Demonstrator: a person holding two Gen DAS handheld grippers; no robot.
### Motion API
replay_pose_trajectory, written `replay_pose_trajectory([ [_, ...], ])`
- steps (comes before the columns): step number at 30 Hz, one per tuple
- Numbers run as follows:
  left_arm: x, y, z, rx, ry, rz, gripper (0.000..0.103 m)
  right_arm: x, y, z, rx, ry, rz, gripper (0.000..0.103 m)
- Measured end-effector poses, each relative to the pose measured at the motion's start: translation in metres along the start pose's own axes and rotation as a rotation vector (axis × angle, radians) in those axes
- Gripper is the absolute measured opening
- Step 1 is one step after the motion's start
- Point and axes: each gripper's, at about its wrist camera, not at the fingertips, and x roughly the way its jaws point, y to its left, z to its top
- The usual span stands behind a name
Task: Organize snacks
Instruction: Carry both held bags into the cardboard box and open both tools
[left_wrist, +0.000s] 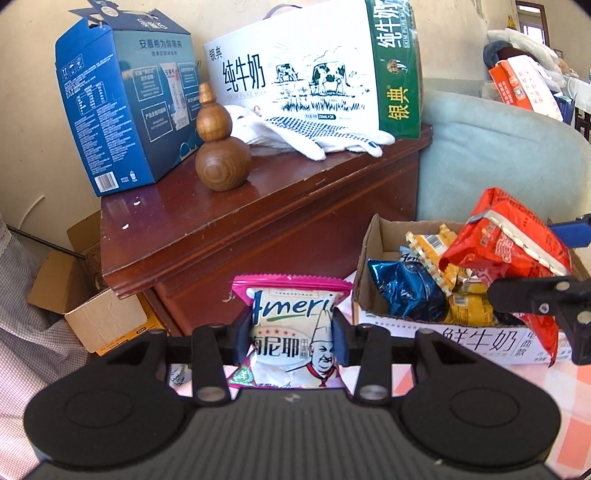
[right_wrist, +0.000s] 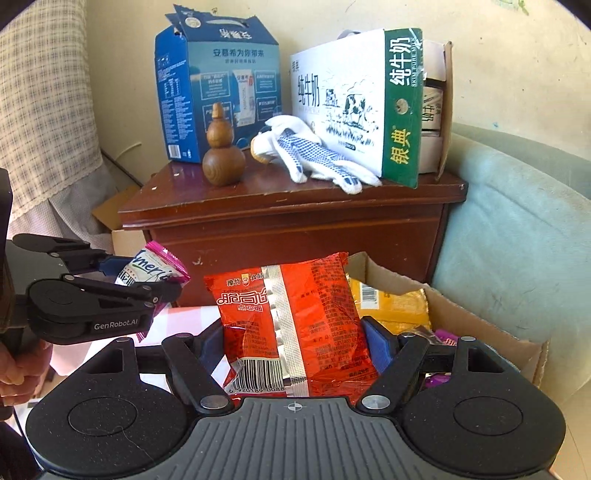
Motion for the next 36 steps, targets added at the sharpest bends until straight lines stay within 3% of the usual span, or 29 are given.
replay_pose_trajectory([
  [15, 0.017, -0.053, 0.041, 0.014, -0.092, -0.088, 0.041, -0.036, -0.069, 0.013, 0.128, -0.096, -0.152, 0.076],
  [29, 0.066, -0.104, 0.056, 0.011, -0.016, -0.189, 0.041, -0.018, -0.121, 0.000, 0.364, -0.044, -0.272, 0.076],
  [32, 0.072, -0.111, 0.055, -0.001, -0.003, -0.193, 0.049, -0.009, -0.126, -0.004, 0.405, -0.036, -0.261, 0.077],
  [33, 0.073, -0.113, 0.054, -0.001, 0.006, -0.183, 0.064, -0.006, -0.128, -0.005, 0.423, -0.027, -0.249, 0.078],
  [35, 0.072, -0.116, 0.053, 0.014, 0.009, -0.151, 0.080, -0.003, -0.132, -0.007, 0.460, -0.014, -0.253, 0.078],
  [36, 0.070, -0.118, 0.053, 0.028, 0.004, -0.132, 0.084, -0.003, -0.133, -0.007, 0.468, -0.007, -0.263, 0.079],
])
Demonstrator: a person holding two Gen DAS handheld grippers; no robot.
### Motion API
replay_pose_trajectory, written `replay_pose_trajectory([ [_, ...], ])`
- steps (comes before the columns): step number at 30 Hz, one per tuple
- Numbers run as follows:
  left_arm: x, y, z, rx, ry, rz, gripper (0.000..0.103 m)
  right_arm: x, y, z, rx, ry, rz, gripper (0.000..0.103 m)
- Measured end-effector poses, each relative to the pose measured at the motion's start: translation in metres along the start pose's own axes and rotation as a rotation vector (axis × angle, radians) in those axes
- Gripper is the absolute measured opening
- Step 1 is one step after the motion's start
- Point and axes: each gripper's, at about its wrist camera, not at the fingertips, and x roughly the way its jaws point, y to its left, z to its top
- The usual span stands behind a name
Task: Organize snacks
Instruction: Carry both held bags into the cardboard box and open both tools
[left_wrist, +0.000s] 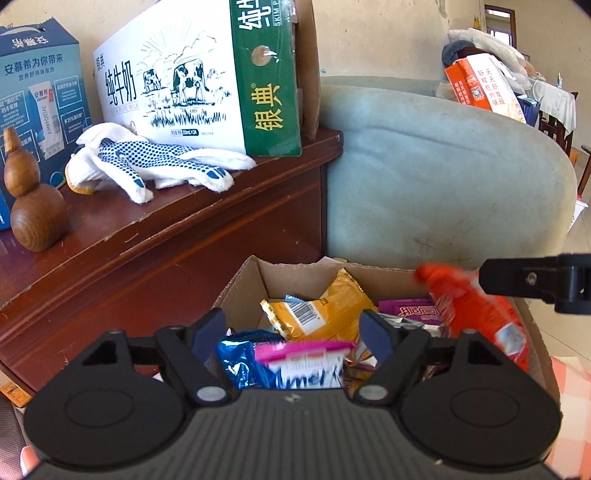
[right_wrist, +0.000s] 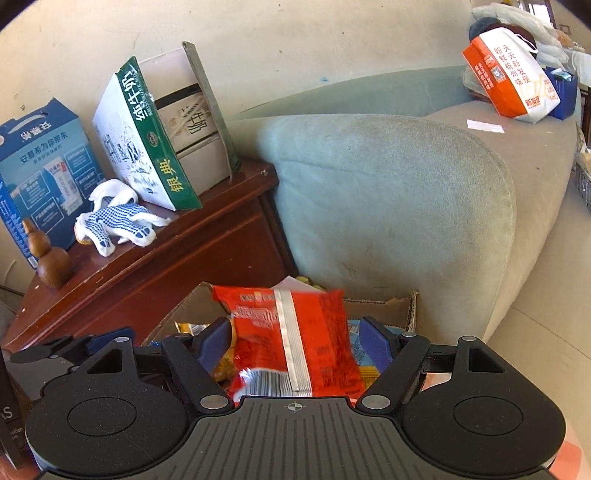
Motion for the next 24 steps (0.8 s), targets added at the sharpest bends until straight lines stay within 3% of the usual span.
replay_pose_trajectory([
  [3, -0.002, -0.001, 0.000, 0.011, 0.025, 0.017, 0.092, -0.005, -0.001, 0.000, -0.001, -0.017, -0.016, 0.088],
  [8, -0.003, 0.001, 0.000, -0.012, 0.102, 0.030, 0.094, -0.011, 0.003, -0.003, -0.054, -0.022, -0.062, 0.095],
  [17, -0.015, -0.002, -0.011, 0.080, 0.154, 0.079, 0.099, -0.013, 0.007, -0.008, -0.141, 0.026, -0.122, 0.098],
  [24, -0.030, 0.010, -0.026, 0.077, 0.201, 0.110, 0.099, -0.016, 0.008, -0.012, -0.145, 0.064, -0.161, 0.100],
])
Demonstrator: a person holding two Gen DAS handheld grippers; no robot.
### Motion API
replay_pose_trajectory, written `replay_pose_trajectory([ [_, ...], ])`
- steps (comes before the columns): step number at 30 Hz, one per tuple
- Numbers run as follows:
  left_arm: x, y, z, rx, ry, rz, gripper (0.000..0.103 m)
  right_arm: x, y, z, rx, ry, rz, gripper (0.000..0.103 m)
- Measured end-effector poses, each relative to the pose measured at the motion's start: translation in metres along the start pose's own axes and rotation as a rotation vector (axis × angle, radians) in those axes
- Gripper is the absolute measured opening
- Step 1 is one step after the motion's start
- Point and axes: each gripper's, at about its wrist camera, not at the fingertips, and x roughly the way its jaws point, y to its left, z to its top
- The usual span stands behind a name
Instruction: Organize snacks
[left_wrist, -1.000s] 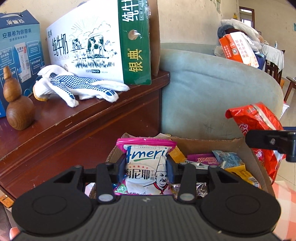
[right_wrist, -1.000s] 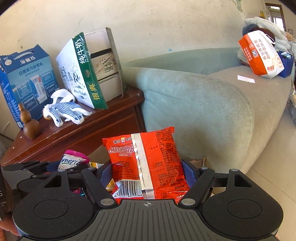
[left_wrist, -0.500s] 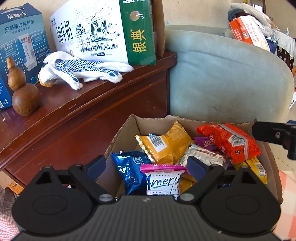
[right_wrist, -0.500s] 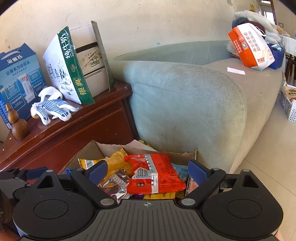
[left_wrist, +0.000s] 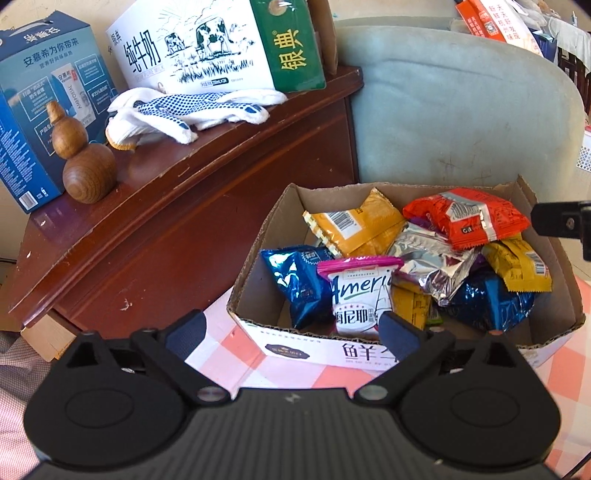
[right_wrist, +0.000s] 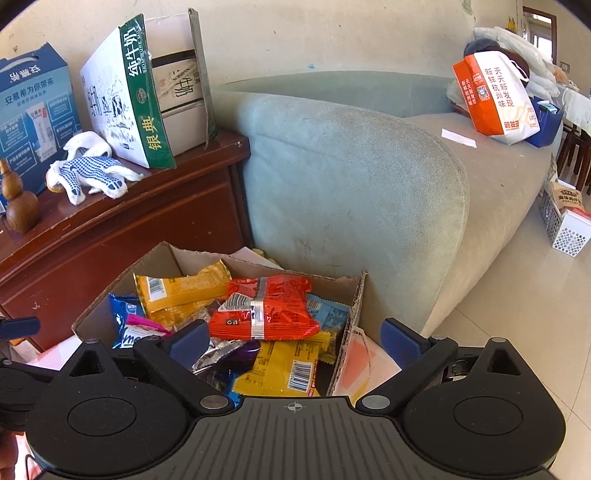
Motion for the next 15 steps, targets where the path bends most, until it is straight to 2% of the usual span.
replay_pose_trajectory([
  [9, -0.004, 0.006, 0.002, -0.031, 0.014, 0.002, 0.100, -0.003, 0.008, -0.016, -0.075, 0.037, -0.038, 0.101],
  [15, 0.005, 0.004, 0.006, -0.033, 0.027, 0.008, 0.100, 0.004, 0.009, -0.015, -0.053, 0.058, -0.048, 0.101],
])
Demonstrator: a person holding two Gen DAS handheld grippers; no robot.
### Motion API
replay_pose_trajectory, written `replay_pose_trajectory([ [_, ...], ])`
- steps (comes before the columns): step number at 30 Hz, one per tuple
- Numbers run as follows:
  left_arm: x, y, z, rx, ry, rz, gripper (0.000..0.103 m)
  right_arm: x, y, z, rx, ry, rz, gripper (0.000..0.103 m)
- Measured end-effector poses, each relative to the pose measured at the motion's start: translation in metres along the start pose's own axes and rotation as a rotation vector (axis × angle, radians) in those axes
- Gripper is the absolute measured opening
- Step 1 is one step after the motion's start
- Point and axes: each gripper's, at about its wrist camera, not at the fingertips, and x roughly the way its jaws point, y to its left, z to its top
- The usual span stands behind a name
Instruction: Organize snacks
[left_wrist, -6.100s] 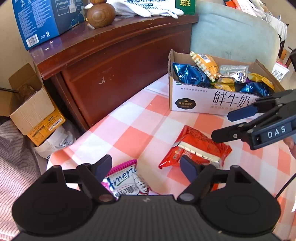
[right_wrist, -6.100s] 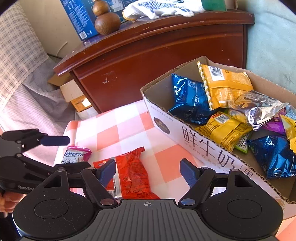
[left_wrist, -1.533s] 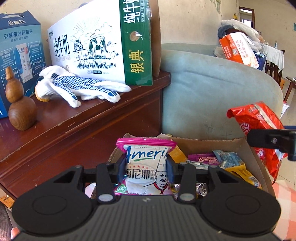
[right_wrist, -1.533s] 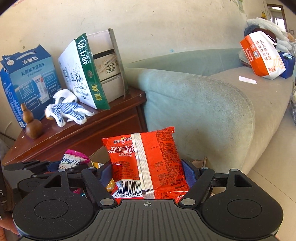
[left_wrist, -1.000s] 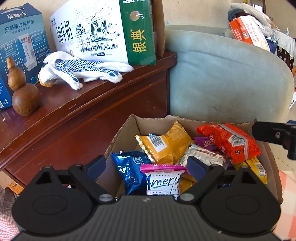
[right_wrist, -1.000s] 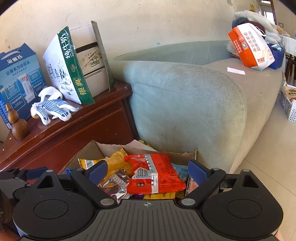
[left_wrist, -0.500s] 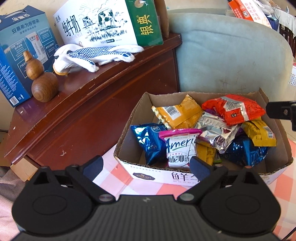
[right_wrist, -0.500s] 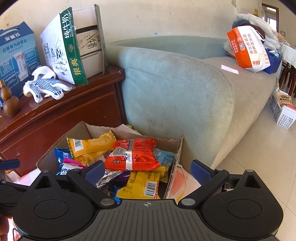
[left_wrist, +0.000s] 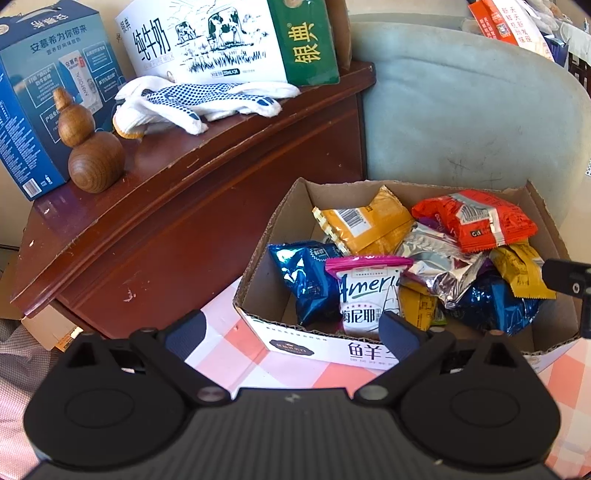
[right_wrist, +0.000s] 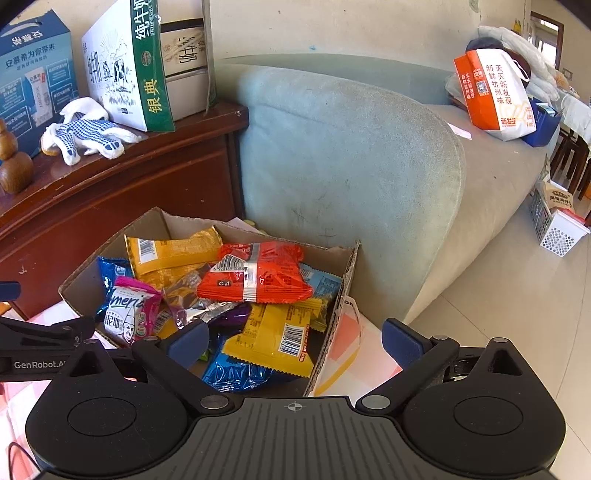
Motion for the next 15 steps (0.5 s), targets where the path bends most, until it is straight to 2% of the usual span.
replay_pose_trajectory([
  [15, 0.004, -0.007, 0.002, 0.013, 0.008, -0.002, 0.100, 0.011, 0.012, -0.006, -0.018, 0.050, -0.027, 0.101],
])
